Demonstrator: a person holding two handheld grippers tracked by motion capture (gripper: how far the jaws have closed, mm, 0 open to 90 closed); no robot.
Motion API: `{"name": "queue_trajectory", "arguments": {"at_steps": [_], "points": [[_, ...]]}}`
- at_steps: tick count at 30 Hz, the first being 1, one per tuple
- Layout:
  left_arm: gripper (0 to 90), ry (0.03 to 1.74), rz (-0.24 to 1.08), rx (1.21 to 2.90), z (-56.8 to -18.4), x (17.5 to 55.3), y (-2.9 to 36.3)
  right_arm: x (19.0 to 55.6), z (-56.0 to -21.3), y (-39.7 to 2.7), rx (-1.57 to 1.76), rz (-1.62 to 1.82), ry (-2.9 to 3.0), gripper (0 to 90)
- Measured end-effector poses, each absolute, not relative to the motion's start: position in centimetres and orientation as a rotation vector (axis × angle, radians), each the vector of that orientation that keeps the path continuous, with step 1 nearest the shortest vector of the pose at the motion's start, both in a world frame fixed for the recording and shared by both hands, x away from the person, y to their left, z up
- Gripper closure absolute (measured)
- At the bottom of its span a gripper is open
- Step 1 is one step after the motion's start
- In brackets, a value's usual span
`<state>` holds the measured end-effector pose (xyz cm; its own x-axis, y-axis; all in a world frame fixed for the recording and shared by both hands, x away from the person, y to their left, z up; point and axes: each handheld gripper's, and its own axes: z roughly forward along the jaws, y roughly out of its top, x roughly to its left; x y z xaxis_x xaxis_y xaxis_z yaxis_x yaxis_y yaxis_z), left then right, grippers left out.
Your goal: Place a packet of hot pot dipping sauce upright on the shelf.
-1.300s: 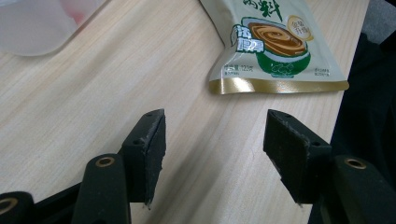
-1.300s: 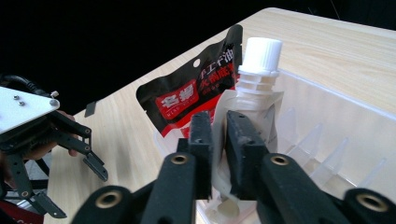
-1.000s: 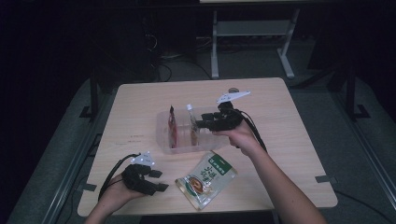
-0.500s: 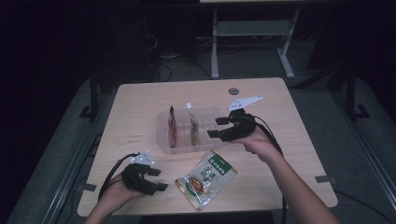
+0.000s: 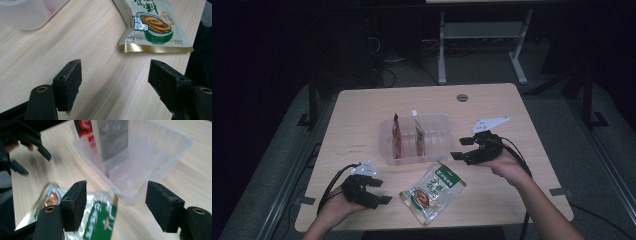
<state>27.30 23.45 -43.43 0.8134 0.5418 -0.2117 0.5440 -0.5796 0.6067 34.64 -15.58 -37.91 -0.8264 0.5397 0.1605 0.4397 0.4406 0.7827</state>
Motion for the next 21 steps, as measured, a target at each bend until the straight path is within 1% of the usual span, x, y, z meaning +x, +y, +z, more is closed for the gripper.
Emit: {"name": "queue_trajectory", "arguments": {"at_steps": [7, 12, 17, 21], "points": [[26.8, 0.780, -0.003, 2.324, -43.6, 27.2, 23.1, 33.3, -39.8, -16.8, 0.876, 1.245, 2.603, 32.5], [27.7, 0.784, -0.017, 2.316, -43.6, 27.1, 22.9, 32.3, -40.8, -17.8, 0.902, 1.245, 2.602, 32.5], [34.0, 0.770, -0.017, 2.294, -43.4, 26.7, 22.5, 31.7, -41.5, -18.9, 0.934, 1.256, 2.595, 32.6], [46.5, 0.733, -0.009, 2.270, -42.9, 26.4, 21.9, 31.2, -42.3, -19.9, 0.966, 1.248, 2.600, 32.5]]}}
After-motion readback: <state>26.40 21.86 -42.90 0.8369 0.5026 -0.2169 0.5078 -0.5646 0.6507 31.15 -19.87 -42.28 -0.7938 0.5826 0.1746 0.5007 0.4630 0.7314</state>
